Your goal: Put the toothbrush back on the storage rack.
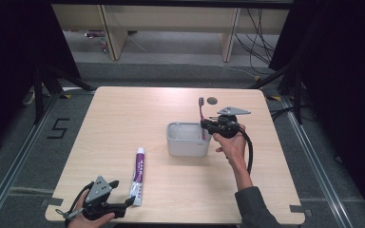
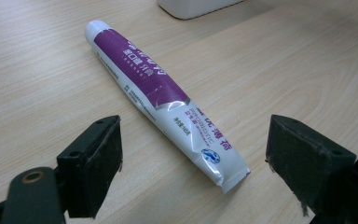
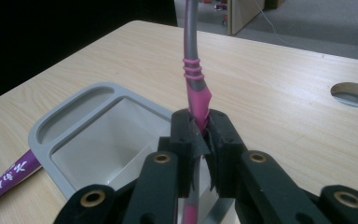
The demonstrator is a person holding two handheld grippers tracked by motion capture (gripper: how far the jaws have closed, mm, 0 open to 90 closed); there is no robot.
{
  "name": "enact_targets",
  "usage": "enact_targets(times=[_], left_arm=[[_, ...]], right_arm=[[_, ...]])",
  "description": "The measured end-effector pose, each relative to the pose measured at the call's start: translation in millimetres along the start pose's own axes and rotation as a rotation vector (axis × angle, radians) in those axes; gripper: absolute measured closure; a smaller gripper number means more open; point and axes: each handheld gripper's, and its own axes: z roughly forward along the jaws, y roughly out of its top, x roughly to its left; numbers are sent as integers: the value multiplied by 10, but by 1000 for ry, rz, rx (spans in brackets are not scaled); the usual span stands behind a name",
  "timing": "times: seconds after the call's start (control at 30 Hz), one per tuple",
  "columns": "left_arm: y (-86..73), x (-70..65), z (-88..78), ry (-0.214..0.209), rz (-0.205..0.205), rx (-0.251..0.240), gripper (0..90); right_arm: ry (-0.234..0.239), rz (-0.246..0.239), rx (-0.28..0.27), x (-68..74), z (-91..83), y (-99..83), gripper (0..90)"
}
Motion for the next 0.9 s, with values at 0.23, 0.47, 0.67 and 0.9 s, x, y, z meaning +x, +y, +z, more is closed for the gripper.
enact_targets(times=[0.23, 0.47, 0.67, 0.9], left_arm=[[-1, 0, -1, -1, 1, 1, 180], [0, 2, -3, 0, 2, 0, 180], [0, 1, -2, 1, 1, 0, 180], [5, -2, -2, 8, -1, 5, 180]], right_arm=[[-4, 11, 6, 29, -10, -6, 782], [-15, 17, -26, 6, -46, 5, 569], [-6, 55, -27, 32, -190, 12, 388], [21, 16, -39, 7, -425, -52, 356]])
